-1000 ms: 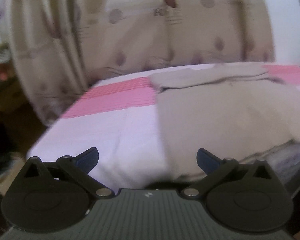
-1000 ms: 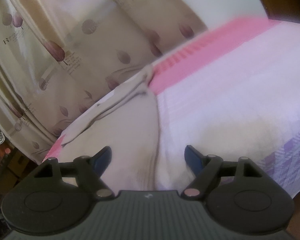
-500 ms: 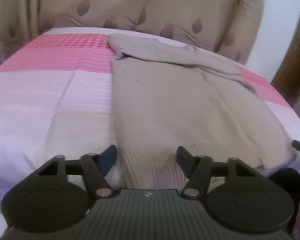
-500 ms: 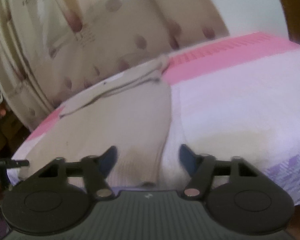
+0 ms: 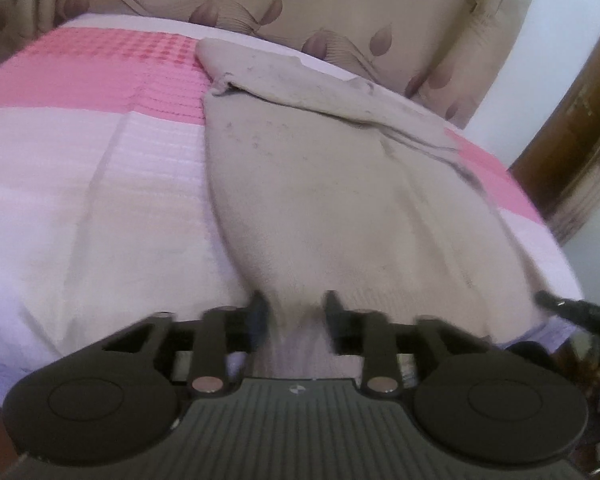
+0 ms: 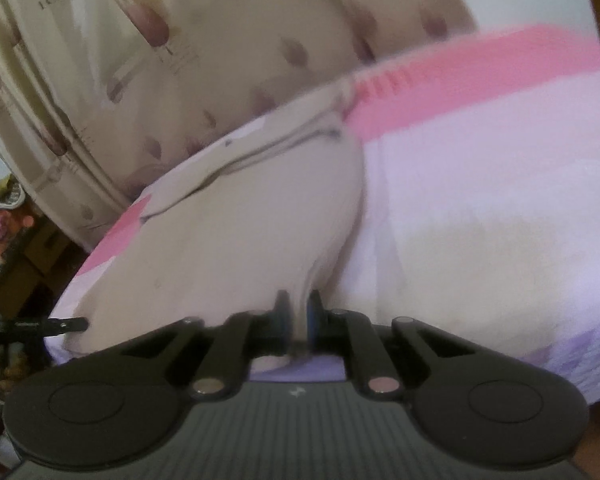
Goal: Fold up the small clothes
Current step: 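Grasp the hem with the right gripper while the left gripper grasps the hem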
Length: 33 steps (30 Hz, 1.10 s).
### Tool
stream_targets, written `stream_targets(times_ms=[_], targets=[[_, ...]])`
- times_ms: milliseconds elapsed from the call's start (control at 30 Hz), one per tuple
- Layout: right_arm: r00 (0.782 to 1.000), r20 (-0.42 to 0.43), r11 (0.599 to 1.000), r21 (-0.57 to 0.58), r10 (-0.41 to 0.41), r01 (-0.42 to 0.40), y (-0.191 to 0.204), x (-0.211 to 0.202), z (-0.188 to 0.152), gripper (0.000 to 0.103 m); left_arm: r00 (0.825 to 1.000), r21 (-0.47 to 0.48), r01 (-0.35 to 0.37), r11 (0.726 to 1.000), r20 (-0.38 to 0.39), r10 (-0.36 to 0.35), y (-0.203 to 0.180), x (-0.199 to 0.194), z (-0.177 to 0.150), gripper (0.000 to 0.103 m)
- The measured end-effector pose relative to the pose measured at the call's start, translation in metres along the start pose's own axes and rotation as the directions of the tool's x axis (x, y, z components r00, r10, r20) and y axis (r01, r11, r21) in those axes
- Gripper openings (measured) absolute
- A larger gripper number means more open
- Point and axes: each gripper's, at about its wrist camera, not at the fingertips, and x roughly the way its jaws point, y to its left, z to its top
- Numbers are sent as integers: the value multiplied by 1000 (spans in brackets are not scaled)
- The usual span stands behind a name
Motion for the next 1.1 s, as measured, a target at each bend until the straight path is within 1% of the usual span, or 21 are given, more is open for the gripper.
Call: stream_targets(times_ms=[33,67,133,167,200,233,267,300,333,367,400,433,633,800,1100], targets=[[1000,-3,1000,20,8,-8,-1,2,1,10,1000,-7,5,1000,1,-5,0,0,1,54],[1000,-6,1000,26,4,-4,-1,3,2,13,1000,-11,-3,1000,6,3,-1,1,2,58],[1000,-3,1000,23,6,-6,0,5,4,19,1000,-6,-12,1000,7,12,-3,3,3,58],[1000,-4,1000,27,12,-12,0,7,5,25,1000,0,-16,1000,8,16,-4,4,3,55],[1000,-5,999,33,18,-18,1,9,5,27,1000,10,-26,1000,7,26,-6,5,3,53],[1000,-8,999,35,19,-18,3,12,6,27,999,21,-52,998,10,52,-10,5,3,41],[1000,-12,1000,27,14,-14,5,15,7,27,997,32,-82,996,10,81,-11,7,4,9],[1000,-12,1000,11,7,-7,8,17,7,27,994,41,-109,993,4,109,-12,9,4,8],[1000,-16,1000,-15,-2,2,13,19,7,27,994,32,-107,994,6,107,-11,9,4,8],[1000,-18,999,-36,-17,16,17,21,7,20,994,32,-111,993,9,111,-12,8,4,8],[999,-27,998,-50,-25,23,19,23,7,8,992,46,-125,991,18,124,-15,7,3,8],[999,-38,999,-44,-21,19,19,24,7,8,990,62,-139,988,29,138,-18,6,1,8],[999,-13,998,50,32,-31,7,21,5,8,978,136,-205,969,47,201,-32,8,1,8],[1000,-15,999,36,20,-20,9,22,5,8,968,190,-250,949,48,246,-42,10,2,8],[1000,-16,1000,-13,-6,6,17,23,4,8,954,238,-298,924,64,291,-51,15,-2,8]])
